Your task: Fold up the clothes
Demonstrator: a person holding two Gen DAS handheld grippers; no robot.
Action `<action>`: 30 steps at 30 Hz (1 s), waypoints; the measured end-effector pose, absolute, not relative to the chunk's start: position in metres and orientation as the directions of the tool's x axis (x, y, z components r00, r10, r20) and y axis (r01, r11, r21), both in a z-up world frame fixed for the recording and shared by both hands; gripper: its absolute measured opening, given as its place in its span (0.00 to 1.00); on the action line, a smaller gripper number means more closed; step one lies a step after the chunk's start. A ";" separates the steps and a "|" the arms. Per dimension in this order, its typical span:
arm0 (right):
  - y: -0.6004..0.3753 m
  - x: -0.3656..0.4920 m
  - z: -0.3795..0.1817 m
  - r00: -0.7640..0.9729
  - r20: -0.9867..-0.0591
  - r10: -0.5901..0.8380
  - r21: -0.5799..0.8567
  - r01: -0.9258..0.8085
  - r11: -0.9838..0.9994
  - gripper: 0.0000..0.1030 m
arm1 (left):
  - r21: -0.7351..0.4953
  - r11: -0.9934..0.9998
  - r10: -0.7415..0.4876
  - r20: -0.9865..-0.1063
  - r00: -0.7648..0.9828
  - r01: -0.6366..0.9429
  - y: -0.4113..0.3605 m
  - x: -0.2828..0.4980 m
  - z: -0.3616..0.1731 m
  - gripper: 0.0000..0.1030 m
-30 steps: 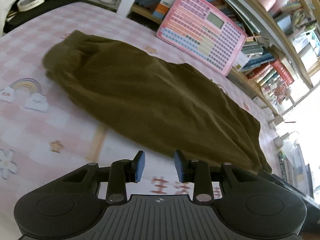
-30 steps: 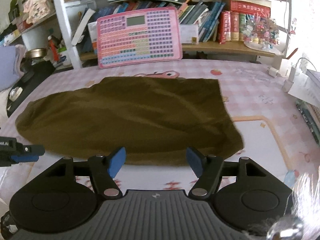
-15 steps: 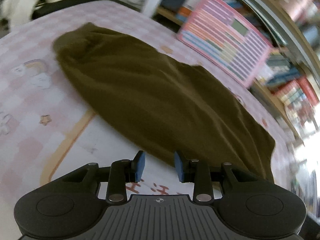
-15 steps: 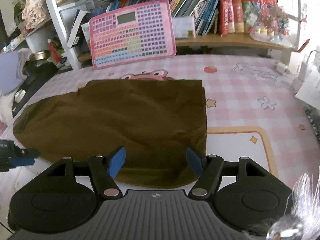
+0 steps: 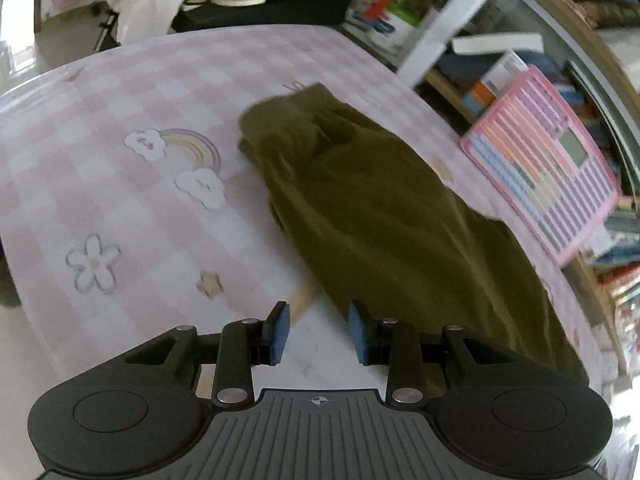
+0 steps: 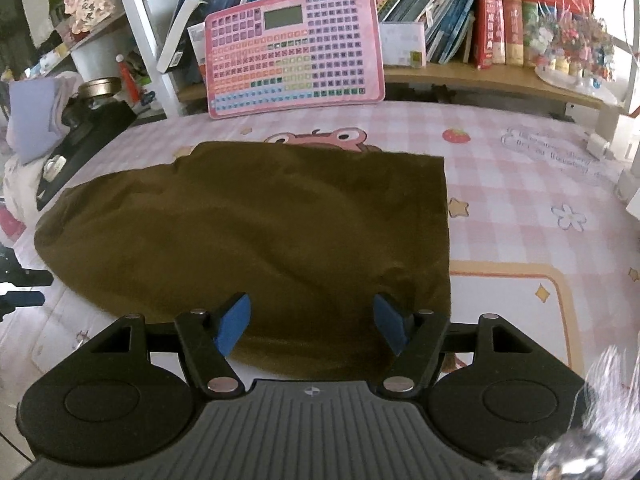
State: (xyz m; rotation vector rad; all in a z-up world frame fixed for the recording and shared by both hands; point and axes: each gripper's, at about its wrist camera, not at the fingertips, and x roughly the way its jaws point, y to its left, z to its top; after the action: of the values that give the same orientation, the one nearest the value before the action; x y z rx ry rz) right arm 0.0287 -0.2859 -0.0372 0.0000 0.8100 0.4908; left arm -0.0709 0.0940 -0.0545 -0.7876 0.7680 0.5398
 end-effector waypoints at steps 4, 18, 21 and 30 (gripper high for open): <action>-0.267 0.030 -0.038 0.591 -0.699 0.403 0.178 -0.402 0.898 0.66 | -0.430 0.591 0.139 -0.779 0.612 -0.682 0.118 -0.068 -0.059 0.31; -0.149 0.058 -0.044 0.628 -0.675 0.388 0.098 -0.444 0.890 0.66 | -0.624 0.472 0.058 -0.683 0.728 -0.622 0.191 -0.064 -0.078 0.49; -0.114 0.069 -0.046 0.634 -0.670 0.386 0.067 -0.466 0.882 0.66 | -0.662 0.454 0.032 -0.656 0.754 -0.596 0.200 -0.058 -0.081 0.49; -0.026 0.115 -0.061 0.689 -0.642 0.336 -0.071 -0.489 0.869 0.67 | -0.692 0.467 -0.010 -0.627 0.779 -0.551 0.208 -0.039 -0.083 0.49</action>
State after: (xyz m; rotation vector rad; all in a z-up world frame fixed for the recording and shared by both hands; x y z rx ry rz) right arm 0.1151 -0.0258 -0.0612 -0.2453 0.6647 0.4667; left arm -0.0386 0.2080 -0.0834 -1.0450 0.6137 0.3587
